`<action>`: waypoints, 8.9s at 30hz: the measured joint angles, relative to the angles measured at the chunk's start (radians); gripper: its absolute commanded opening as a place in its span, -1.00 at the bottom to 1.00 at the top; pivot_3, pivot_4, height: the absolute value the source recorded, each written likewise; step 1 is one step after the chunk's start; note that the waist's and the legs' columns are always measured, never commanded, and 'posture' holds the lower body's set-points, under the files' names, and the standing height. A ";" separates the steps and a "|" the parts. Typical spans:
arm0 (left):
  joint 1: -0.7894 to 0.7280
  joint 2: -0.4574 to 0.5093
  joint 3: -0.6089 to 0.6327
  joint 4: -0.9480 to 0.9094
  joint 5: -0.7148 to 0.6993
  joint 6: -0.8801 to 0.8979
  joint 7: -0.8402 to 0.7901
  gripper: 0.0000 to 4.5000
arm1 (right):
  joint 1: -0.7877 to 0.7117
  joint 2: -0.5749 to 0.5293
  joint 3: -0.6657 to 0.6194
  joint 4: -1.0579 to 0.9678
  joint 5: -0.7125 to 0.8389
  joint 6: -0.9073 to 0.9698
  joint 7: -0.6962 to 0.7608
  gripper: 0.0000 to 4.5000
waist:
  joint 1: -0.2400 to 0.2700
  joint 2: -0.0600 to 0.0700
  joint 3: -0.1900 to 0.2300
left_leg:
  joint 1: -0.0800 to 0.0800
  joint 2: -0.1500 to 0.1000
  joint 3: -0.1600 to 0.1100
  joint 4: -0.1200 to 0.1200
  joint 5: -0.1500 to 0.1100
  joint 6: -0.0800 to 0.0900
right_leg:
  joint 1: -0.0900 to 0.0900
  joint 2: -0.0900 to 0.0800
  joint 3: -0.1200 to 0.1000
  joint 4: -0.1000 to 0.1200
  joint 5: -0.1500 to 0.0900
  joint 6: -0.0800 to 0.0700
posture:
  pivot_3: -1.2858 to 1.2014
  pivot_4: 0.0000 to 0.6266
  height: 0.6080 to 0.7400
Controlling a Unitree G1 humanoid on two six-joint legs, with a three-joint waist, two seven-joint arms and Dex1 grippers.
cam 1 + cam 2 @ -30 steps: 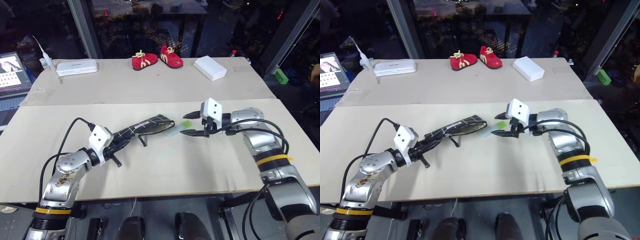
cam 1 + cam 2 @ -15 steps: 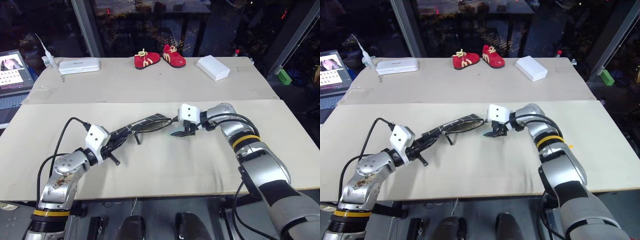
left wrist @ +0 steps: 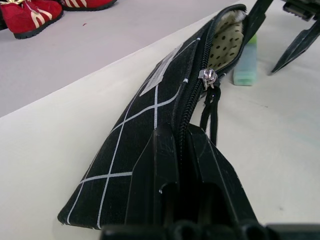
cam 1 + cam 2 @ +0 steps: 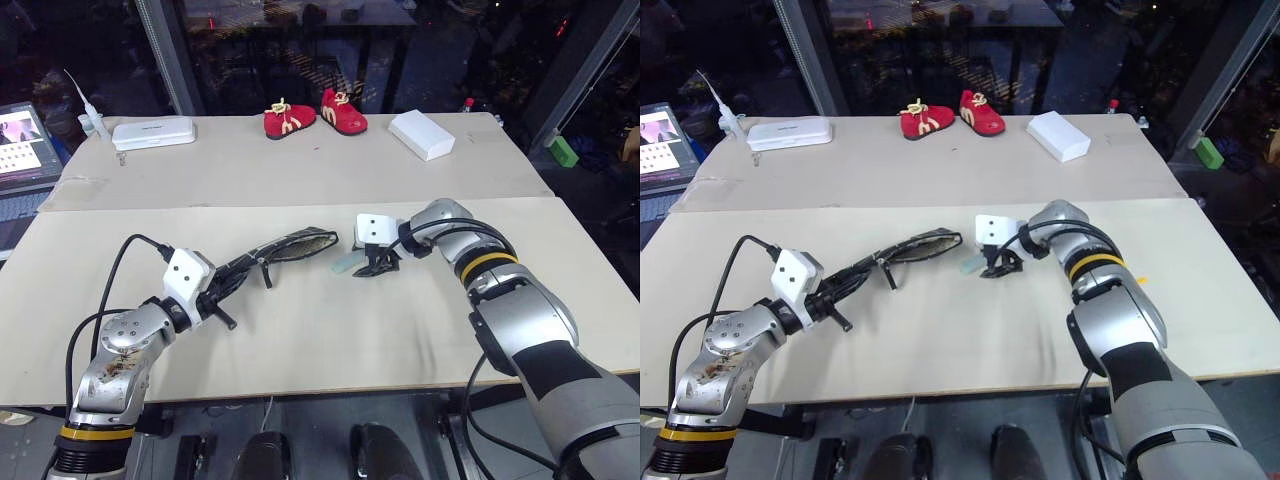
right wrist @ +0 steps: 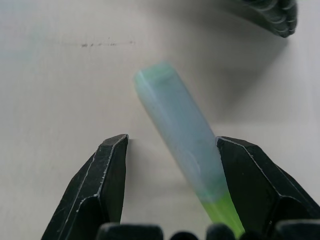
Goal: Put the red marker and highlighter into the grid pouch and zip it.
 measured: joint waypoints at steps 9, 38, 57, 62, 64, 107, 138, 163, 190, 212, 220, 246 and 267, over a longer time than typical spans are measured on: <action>-0.001 -0.006 0.000 -0.025 -0.003 0.032 0.018 -1.00 | -0.015 0.035 -0.040 0.025 -0.006 0.139 -0.005 0.39 | 0.000 0.000 0.000 | 0.001 0.000 0.000 0.000 0.000 0.000 | 0.001 0.000 0.000 0.000 0.000 0.000 | 0.03 -0.52 1.00; -0.023 -0.025 -0.016 -0.009 -0.002 0.033 0.009 -1.00 | 0.299 -0.207 -0.165 -0.673 0.181 0.232 0.225 -0.56 | 0.015 0.001 0.000 | -0.004 0.000 -0.005 -0.001 -0.001 0.000 | 0.000 0.000 -0.003 -0.001 -0.001 0.001 | 0.03 -0.52 1.00; -0.083 -0.024 -0.037 0.042 0.001 0.021 -0.036 -1.00 | 0.412 -0.195 -0.130 -1.235 0.205 0.633 -0.014 -0.56 | 0.012 0.001 0.001 | -0.002 -0.002 -0.003 0.000 0.000 0.000 | -0.001 0.000 -0.001 -0.002 0.000 0.001 | 0.03 -0.52 1.00; -0.088 -0.025 -0.050 0.057 0.002 0.016 -0.042 -1.00 | 0.403 -0.190 -0.042 -1.263 0.147 0.657 -0.040 -0.56 | 0.012 0.001 0.001 | -0.002 -0.002 -0.003 0.000 0.000 0.000 | -0.001 0.001 -0.002 -0.002 0.000 0.001 | 0.03 -0.52 1.00; -0.090 -0.026 -0.052 0.058 0.003 0.015 -0.042 -1.00 | 0.403 -0.190 -0.002 -1.261 0.111 0.652 -0.057 -0.56 | 0.012 0.001 0.001 | -0.002 -0.002 -0.003 0.000 0.000 0.000 | -0.001 0.001 -0.002 -0.002 0.000 0.001 | 0.03 -0.52 1.00; -0.073 -0.029 -0.052 0.095 0.001 -0.007 -0.069 -1.00 | 0.276 0.046 0.219 -0.858 -0.185 0.090 -0.393 -0.56 | 0.008 0.001 0.001 | -0.003 -0.001 -0.002 0.000 0.000 -0.001 | -0.001 0.001 -0.002 -0.001 0.000 0.001 | 0.03 -0.52 1.00; -0.088 -0.042 -0.081 0.099 0.003 -0.006 -0.065 -1.00 | 0.270 -0.058 0.243 -0.966 -0.418 0.129 -0.325 -0.56 | 0.008 0.001 0.001 | -0.002 -0.001 -0.002 0.000 0.000 -0.001 | -0.002 0.001 -0.002 -0.001 0.000 0.001 | 0.03 -0.52 1.00; -0.097 -0.050 -0.073 0.108 0.001 -0.006 -0.059 -1.00 | 0.292 -0.115 0.119 -1.099 -0.302 0.222 -0.208 -0.56 | 0.012 0.001 0.001 | -0.002 -0.001 -0.002 0.000 0.000 -0.001 | -0.001 0.001 -0.002 -0.002 -0.001 0.001 | 0.03 -0.52 1.00; -0.092 -0.049 -0.061 0.097 -0.001 -0.003 -0.061 -1.00 | 0.294 -0.029 0.193 -1.096 -0.317 0.238 -0.259 -0.56 | 0.007 0.001 0.001 | -0.002 -0.001 -0.002 0.000 0.000 -0.001 | -0.001 0.002 -0.002 0.000 -0.001 0.001 | 0.03 -0.52 1.00; -0.085 -0.043 -0.047 0.097 -0.002 -0.002 -0.072 -1.00 | 0.248 0.046 0.210 -0.803 -0.272 -0.019 -0.431 -0.02 | 0.007 0.001 0.001 | -0.002 -0.001 -0.002 0.000 0.000 -0.001 | -0.001 0.001 -0.002 0.000 -0.001 0.001 | 0.03 -0.52 1.00; -0.088 -0.045 -0.048 0.097 -0.002 -0.005 -0.074 -1.00 | 0.224 -0.010 0.137 -0.804 -0.170 -0.017 -0.368 0.44 | 0.008 0.001 0.001 | -0.002 -0.001 -0.002 0.000 0.000 -0.001 | -0.001 0.001 -0.002 -0.001 -0.001 0.000 | 0.03 -0.52 1.00; -0.099 -0.060 -0.052 0.121 -0.009 0.000 -0.064 -1.00 | 0.560 0.031 -0.017 -1.250 0.396 1.005 -0.294 0.44 | 0.011 0.001 0.001 | -0.002 -0.001 -0.004 0.000 0.000 0.000 | 0.000 0.001 -0.002 0.000 -0.001 0.000 | 0.03 -0.52 1.00; -0.121 -0.065 -0.053 0.092 -0.027 0.043 -0.037 -1.00 | 0.415 0.241 -0.033 -1.055 0.383 1.002 -0.428 -0.78 | 0.010 0.001 0.001 | -0.003 -0.001 -0.004 0.000 0.000 0.000 | -0.001 0.001 -0.003 -0.001 -0.001 0.000 | 0.03 -0.52 1.00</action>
